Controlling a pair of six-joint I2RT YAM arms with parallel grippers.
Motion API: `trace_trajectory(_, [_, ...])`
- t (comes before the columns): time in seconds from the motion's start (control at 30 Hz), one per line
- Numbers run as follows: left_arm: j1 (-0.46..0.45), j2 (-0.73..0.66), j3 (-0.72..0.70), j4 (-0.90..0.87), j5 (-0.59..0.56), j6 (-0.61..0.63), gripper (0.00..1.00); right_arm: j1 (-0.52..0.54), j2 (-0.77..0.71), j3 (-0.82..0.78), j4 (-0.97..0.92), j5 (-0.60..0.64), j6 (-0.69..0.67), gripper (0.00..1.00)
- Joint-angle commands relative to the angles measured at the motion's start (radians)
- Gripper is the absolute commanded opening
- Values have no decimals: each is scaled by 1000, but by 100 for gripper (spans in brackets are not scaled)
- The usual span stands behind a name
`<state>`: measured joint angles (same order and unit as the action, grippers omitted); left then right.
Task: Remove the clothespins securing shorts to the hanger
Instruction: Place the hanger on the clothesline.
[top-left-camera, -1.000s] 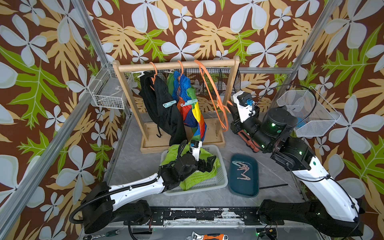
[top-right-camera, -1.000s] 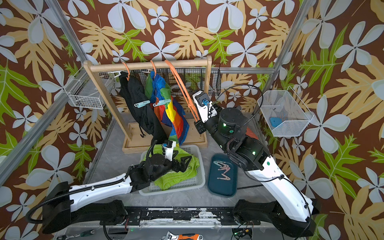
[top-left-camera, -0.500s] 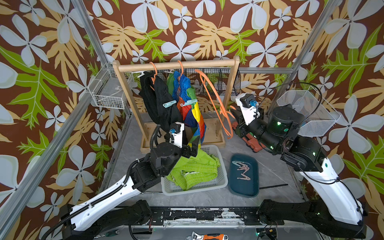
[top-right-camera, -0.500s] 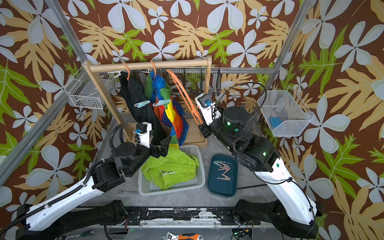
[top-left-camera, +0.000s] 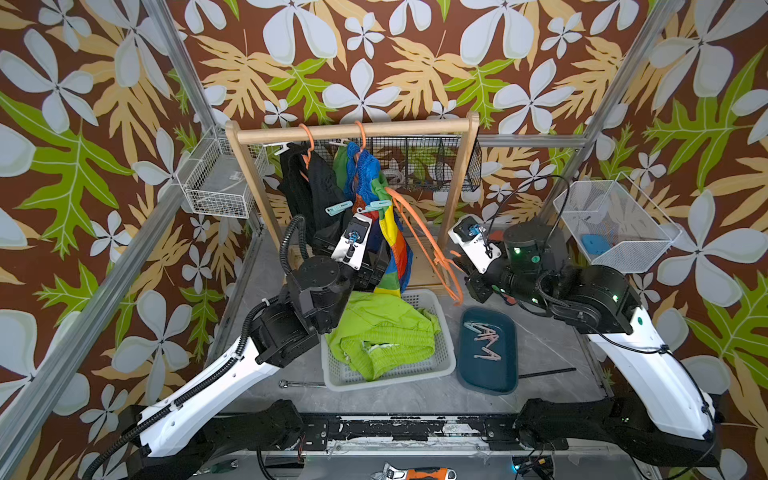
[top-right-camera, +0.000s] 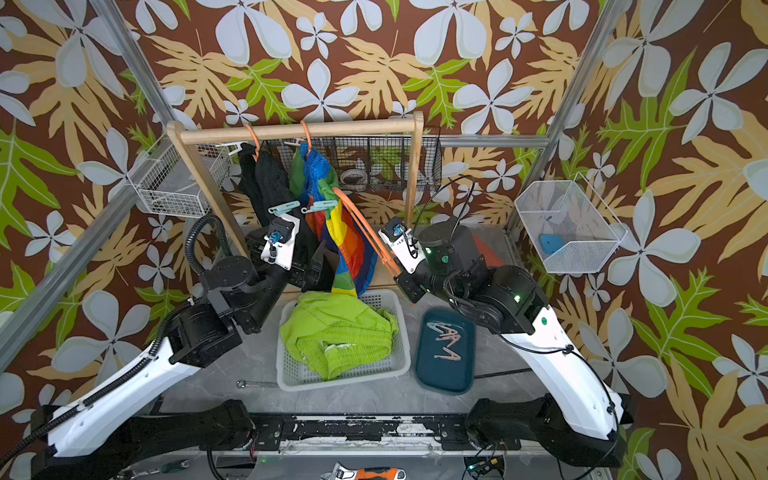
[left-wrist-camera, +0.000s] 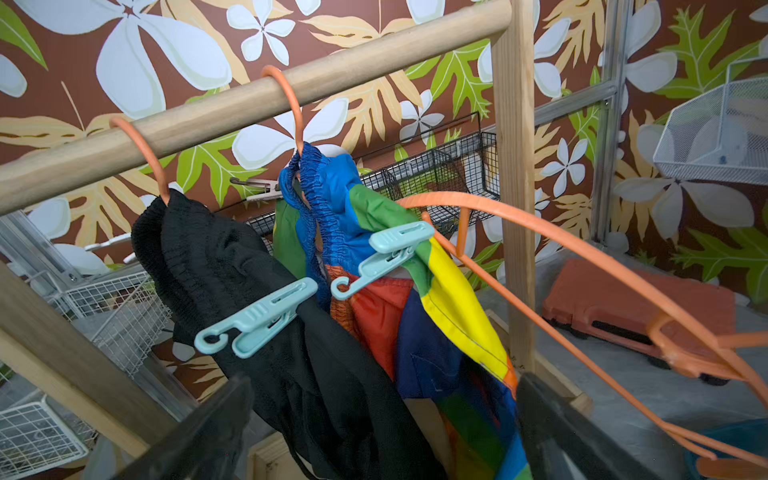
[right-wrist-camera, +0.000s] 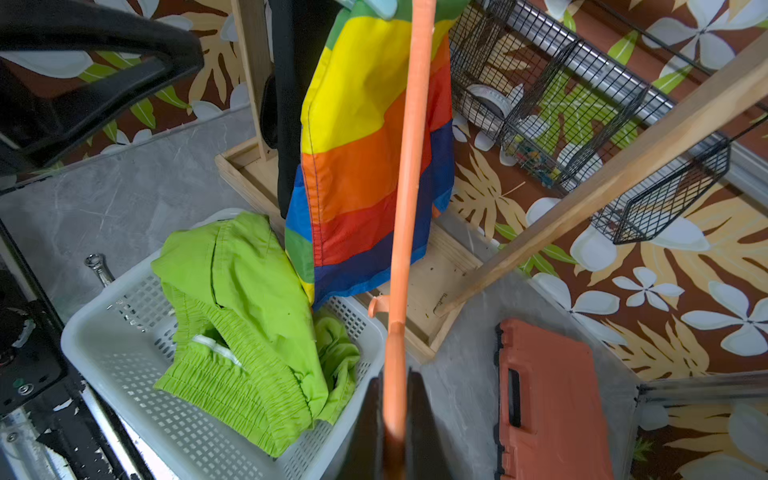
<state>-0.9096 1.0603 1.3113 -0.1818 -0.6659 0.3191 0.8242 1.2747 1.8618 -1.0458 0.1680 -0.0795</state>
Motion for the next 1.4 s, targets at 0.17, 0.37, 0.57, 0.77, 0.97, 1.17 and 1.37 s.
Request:
trace_trajectory(0.17, [75, 1, -53, 89, 58, 37, 100, 0, -181, -75, 16, 30, 89, 0])
trace_trajectory(0.37, [128, -12, -58, 84, 109, 3, 100, 0, -215, -75, -8, -88, 77, 0])
trace_trajectory(0.57, [142, -53, -38, 38, 92, 25, 100, 2, -179, -99, -12, -231, 29, 0])
trace_trajectory(0.77, [149, -94, -30, -13, 112, 17, 100, 2, -106, -129, 25, -307, -2, 0])
trace_trajectory(0.97, [149, -93, -22, -53, 172, 9, 100, 2, 7, -141, 95, -388, -16, 0])
trace_trajectory(1.17, [149, -124, -46, -38, 155, 26, 100, 4, 26, -118, 54, -400, -19, 0])
trace_trajectory(1.37, [144, -73, -55, -60, 309, 3, 100, 6, 18, -199, 76, -405, -10, 0])
